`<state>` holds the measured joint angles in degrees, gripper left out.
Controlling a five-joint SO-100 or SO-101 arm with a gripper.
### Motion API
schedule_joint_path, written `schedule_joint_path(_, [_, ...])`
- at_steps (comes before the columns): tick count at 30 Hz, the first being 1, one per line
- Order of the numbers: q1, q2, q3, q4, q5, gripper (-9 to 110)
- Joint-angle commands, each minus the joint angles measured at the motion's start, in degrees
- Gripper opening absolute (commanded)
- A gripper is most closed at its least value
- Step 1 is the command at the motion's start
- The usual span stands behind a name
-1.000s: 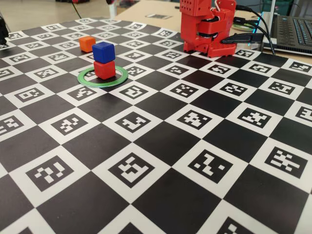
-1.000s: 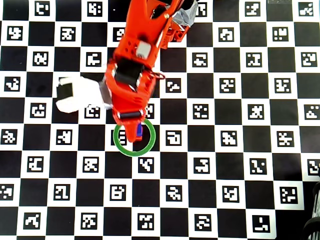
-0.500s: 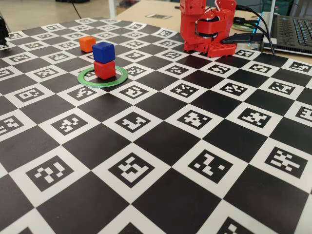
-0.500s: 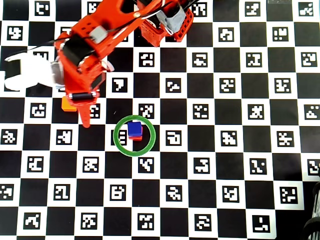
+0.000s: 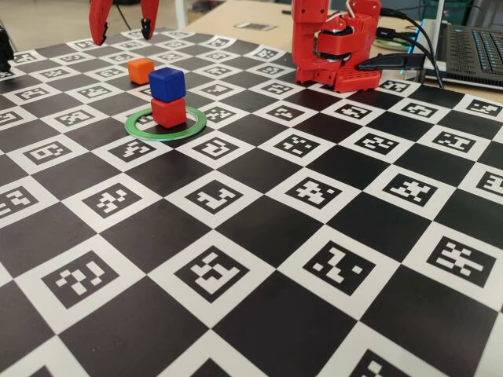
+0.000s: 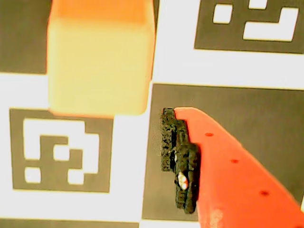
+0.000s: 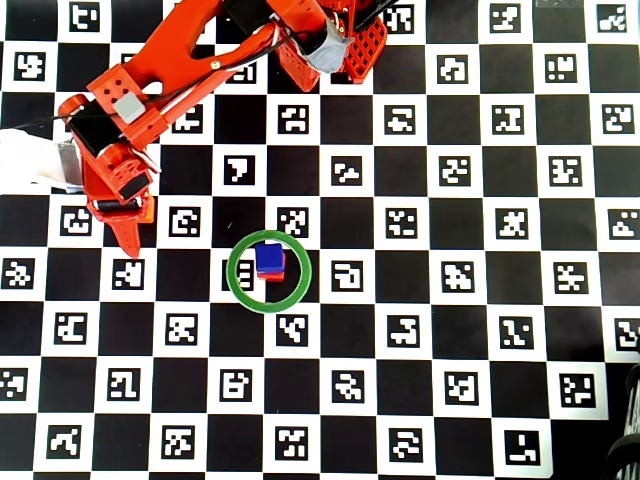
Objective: Grab the red cube then put it in the green circle then put the blue cube on top and finally the orange cube on top
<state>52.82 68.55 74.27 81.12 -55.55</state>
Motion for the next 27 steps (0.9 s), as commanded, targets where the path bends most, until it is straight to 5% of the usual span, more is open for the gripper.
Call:
schedule_joint_path(1, [0.62,1.32,-0.53,-1.32,1.23,46])
schedule_joint_path(27, [1.05,-1.41,10.63,-14.15,1.76,46])
